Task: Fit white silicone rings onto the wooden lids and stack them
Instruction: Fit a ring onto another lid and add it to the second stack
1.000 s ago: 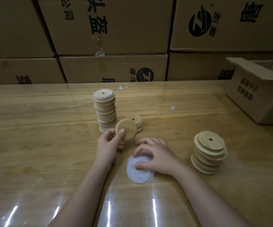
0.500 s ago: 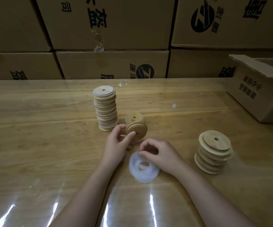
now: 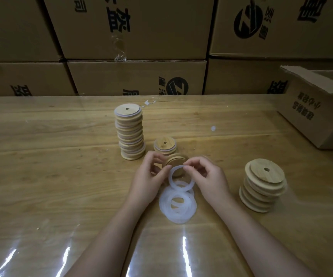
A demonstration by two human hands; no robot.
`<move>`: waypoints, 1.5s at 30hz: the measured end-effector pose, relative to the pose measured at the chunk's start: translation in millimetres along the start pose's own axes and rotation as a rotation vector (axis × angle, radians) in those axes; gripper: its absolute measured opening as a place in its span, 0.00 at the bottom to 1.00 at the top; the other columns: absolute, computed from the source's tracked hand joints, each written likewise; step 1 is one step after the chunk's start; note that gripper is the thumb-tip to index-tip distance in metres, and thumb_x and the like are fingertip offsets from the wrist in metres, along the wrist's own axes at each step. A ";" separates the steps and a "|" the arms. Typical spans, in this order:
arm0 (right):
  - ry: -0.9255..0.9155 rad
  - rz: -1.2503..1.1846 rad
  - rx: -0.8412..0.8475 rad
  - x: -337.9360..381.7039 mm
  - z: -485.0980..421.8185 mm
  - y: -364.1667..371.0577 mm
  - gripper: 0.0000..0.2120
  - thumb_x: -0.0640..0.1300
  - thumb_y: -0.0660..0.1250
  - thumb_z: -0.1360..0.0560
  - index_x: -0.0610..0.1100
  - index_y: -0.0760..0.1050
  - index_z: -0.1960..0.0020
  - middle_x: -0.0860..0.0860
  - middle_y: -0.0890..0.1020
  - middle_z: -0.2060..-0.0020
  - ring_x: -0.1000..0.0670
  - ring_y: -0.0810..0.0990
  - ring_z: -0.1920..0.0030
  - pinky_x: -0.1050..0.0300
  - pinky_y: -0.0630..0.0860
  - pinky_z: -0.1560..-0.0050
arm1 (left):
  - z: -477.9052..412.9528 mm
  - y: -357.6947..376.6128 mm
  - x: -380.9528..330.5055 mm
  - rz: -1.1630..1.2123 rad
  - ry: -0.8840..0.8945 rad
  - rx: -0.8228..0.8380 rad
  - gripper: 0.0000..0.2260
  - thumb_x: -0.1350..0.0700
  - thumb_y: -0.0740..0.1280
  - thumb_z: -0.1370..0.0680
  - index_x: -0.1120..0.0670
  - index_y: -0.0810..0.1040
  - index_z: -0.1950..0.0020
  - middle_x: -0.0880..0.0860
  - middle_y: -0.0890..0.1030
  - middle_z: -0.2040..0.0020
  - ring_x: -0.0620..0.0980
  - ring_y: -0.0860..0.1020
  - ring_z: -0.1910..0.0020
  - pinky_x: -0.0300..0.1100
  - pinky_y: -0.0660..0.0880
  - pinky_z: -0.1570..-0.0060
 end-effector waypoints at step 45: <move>-0.137 0.115 -0.150 5.0 -1.6 -7.4 0.04 0.35 0.69 0.28 0.42 0.78 0.59 0.51 0.78 0.59 0.59 0.77 0.55 0.72 0.71 0.57 | 8.9 2.4 -12.0 -0.330 0.127 -0.055 0.04 0.51 0.64 0.22 0.49 0.78 0.51 0.41 0.81 0.60 0.39 0.78 0.62 0.43 0.76 0.62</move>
Point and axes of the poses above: each hand's wrist, its own z-axis away from the middle knuckle, its own y-axis out of the palm, x = y × z, the point moved 5 cm from there along -z, towards the middle knuckle
